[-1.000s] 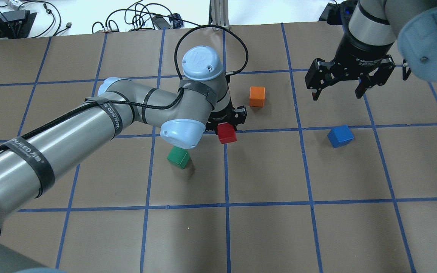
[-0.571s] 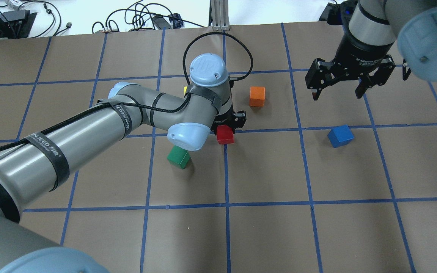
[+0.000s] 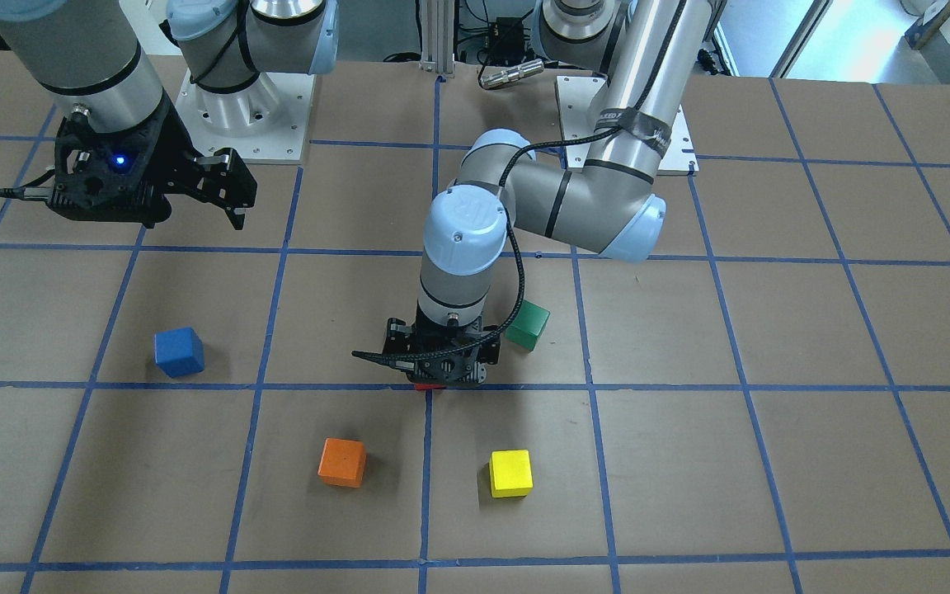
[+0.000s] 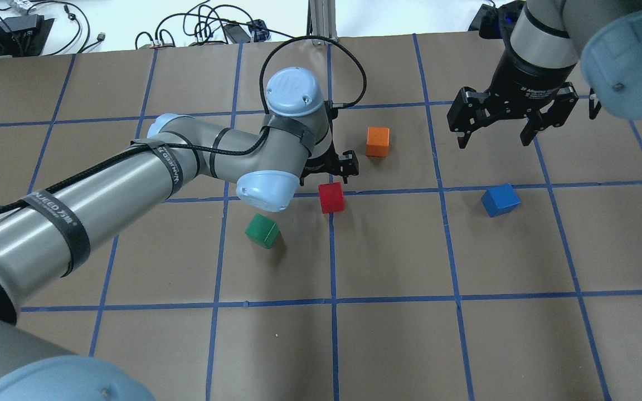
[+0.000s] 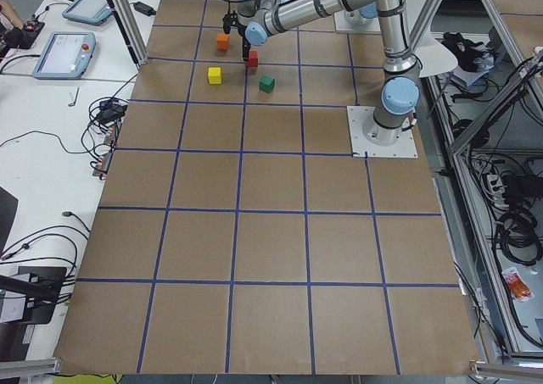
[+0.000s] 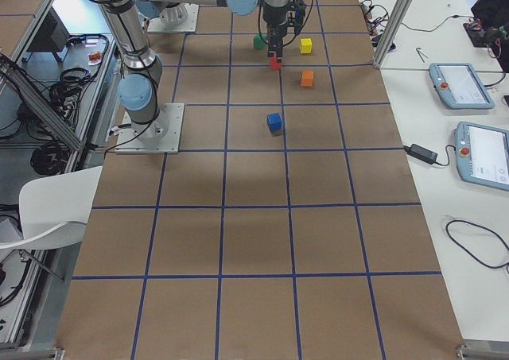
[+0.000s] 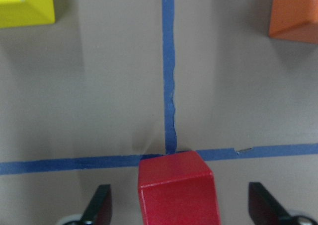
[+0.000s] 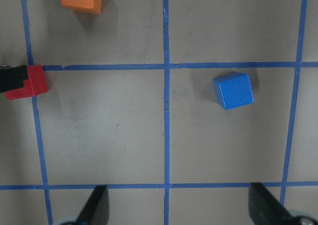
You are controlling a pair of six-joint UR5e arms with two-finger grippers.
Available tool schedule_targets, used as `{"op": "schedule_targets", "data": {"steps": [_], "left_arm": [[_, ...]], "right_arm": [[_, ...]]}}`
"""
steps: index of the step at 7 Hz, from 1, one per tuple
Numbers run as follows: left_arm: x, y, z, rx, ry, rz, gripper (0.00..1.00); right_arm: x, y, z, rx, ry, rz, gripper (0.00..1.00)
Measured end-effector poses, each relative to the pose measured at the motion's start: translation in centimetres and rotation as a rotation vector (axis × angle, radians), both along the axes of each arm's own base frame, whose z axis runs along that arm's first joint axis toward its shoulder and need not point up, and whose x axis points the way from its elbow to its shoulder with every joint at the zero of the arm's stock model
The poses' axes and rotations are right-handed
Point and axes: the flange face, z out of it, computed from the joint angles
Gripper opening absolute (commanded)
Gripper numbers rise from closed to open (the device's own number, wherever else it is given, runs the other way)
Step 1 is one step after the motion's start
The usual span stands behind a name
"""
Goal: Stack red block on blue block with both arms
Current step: 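Open and raise the left gripper while the right gripper moves toward the red cube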
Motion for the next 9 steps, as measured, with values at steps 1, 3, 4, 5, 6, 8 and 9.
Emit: {"op": "schedule_targets", "data": {"steps": [1, 3, 4, 5, 6, 8, 9], "left_arm": [[2.4, -0.7, 3.4, -0.012, -0.003, -0.001, 1.0], [9.1, -0.9, 11.1, -0.059, -0.027, -0.045, 1.0], [13.0, 0.3, 15.2, -0.062, -0.043, -0.084, 1.0], [16.2, 1.9, 18.9, -0.059, -0.052, -0.093, 1.0], [18.5, 3.3, 22.5, -0.07, -0.068, -0.077, 1.0], [20.8, 3.8, 27.4, -0.09, -0.117, -0.047, 1.0], [21.2, 3.0, 28.3, -0.09, -0.125, -0.041, 1.0]], "right_arm": [[0.0, -0.6, -0.3, -0.015, -0.002, 0.005, 1.0], [0.2, -2.3, -1.5, -0.04, -0.007, 0.01, 1.0], [0.8, -4.0, -2.8, -0.064, -0.011, 0.014, 1.0], [1.8, -5.4, -4.2, -0.09, -0.014, 0.03, 1.0], [3.9, -6.4, -5.7, -0.114, -0.016, 0.06, 1.0], [10.0, -7.0, -9.3, -0.127, -0.024, 0.1, 1.0], [12.9, -6.8, -11.2, -0.118, -0.027, 0.087, 1.0]]}}
